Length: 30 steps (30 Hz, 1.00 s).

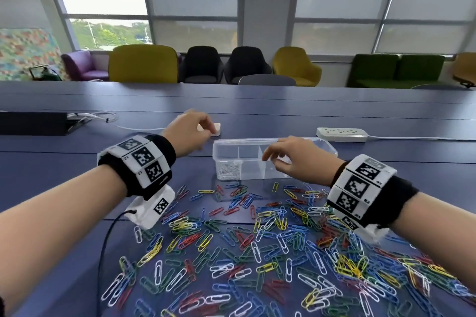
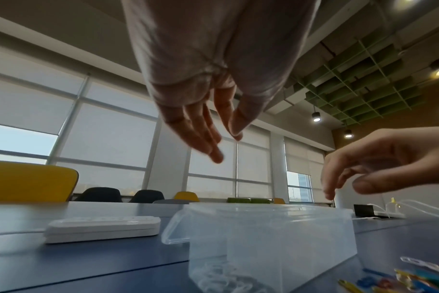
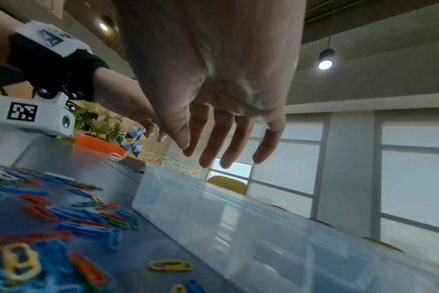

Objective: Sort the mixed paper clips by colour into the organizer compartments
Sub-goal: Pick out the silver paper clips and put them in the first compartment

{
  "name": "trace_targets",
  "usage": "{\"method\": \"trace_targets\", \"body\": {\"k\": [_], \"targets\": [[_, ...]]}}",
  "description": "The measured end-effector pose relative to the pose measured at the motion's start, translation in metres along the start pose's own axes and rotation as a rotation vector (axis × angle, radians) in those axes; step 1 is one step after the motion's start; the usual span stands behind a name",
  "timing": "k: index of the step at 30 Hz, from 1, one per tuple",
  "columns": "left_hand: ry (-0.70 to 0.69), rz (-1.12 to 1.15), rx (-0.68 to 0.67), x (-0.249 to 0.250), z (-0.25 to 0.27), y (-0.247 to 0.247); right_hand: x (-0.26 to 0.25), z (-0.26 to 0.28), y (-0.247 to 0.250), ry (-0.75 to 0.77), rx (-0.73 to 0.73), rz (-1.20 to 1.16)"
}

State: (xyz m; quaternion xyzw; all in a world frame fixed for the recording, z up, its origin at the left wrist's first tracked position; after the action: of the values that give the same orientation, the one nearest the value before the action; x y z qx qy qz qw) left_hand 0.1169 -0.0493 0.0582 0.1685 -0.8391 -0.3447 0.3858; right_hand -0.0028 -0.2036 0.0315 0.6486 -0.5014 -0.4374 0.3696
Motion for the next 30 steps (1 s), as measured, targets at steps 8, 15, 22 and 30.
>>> {"method": "trace_targets", "body": {"k": [8, 15, 22, 30], "targets": [[0.124, -0.223, -0.659, -0.065, 0.087, 0.0, -0.076, 0.022, -0.038, 0.022, -0.24, -0.178], [0.141, -0.291, -0.889, -0.105, 0.123, -0.001, -0.141, -0.012, -0.088, 0.178, -0.418, -0.165], [0.186, -0.195, -0.872, -0.11, 0.125, -0.007, -0.148, -0.036, -0.123, 0.156, -0.495, -0.091], [0.52, 0.262, -0.574, -0.112, 0.106, 0.006, -0.127, -0.031, -0.122, 0.078, -0.52, -0.189]]}}
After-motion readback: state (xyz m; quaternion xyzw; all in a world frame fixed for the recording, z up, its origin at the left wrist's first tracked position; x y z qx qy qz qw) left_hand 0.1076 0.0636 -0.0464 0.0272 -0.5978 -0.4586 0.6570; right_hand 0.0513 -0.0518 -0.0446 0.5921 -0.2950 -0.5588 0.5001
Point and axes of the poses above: each hand's wrist, its own z-axis away from the middle knuckle, its own y-axis out of the back of the hand, x = y × z, the point moved 8 cm from there along -z, towards the middle knuckle, and after that the axes turned 10 degrees about x, right-handed, at the moved point
